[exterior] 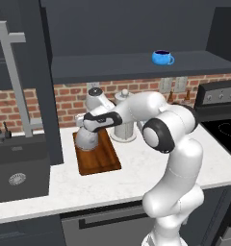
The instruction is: Pick the kettle from the counter and place it on the tray. Then pick the mug from the cabinet and place it on the tray. Then close the cabinet doors.
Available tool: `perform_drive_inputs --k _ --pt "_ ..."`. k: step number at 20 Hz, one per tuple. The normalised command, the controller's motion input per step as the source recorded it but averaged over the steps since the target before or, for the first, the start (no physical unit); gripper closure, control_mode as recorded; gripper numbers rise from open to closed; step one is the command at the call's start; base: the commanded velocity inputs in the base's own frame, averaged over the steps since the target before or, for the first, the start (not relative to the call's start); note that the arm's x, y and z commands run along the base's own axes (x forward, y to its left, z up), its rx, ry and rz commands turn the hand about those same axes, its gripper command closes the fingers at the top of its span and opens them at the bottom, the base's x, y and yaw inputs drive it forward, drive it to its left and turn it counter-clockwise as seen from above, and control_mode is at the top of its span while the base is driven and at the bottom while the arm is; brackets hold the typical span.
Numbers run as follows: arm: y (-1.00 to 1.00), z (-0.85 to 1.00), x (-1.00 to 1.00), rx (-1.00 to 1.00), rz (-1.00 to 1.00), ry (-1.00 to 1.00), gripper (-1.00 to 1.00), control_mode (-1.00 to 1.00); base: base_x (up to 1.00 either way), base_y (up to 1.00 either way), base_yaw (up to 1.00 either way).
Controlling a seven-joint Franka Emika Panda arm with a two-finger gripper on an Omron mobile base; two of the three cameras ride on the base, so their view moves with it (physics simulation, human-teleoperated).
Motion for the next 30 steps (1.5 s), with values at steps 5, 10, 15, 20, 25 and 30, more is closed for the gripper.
perform_drive_inputs --k 5,10,15,20,25,30 --pt "0.0 0.0 -0.15 0.02 -0.03 0.0 -1.0 -1.0 0.0 0.0 0.0" --pt "-0.05 0.07 -0.25 0.02 -0.04 0.0 -1.0 -1.0 0.0 0.0 0.0" --pt "-0.05 0.05 -0.26 0.04 -0.01 0.0 -1.0 -1.0 0.0 0.0 0.0" --pt "-0.02 0.09 -0.31 0.06 0.0 0.0 -1.0 -1.0 0.0 0.0 0.0" --pt "0.0 0.17 -0.27 0.07 0.0 0.0 -1.0 -1.0 0.0 0.0 0.0" --pt "-0.05 0.14 -0.38 0.03 0.0 0.0 -1.0 -1.0 0.0 0.0 0.0"
